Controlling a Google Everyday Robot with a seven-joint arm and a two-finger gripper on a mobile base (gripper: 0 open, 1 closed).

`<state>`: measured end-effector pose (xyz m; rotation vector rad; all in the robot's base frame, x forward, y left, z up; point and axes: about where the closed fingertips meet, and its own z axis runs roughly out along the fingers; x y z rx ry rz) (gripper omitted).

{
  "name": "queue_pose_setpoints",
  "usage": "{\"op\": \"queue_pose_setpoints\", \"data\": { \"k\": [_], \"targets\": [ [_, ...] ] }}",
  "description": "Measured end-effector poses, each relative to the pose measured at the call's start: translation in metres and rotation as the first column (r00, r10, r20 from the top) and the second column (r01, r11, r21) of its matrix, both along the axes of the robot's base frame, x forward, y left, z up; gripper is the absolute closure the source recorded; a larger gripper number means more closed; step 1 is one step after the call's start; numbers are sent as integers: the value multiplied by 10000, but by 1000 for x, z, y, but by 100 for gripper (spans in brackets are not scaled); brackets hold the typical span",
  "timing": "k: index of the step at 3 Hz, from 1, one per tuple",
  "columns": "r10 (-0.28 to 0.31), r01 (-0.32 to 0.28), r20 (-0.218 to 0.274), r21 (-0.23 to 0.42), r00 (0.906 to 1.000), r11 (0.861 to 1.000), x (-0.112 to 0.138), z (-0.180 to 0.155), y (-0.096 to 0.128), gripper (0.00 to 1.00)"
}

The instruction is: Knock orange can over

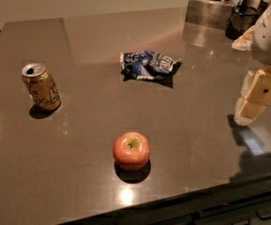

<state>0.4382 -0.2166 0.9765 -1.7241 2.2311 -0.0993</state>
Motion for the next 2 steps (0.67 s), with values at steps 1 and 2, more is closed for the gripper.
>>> {"op": "queue_pose_setpoints", "data": {
  "k": [1, 2],
  "targets": [
    [1, -1, 2, 1, 10000, 10000, 0, 0, 0, 0],
    [282, -280, -51, 312, 9996, 9991, 3, 1, 10, 0]
  ]
}}
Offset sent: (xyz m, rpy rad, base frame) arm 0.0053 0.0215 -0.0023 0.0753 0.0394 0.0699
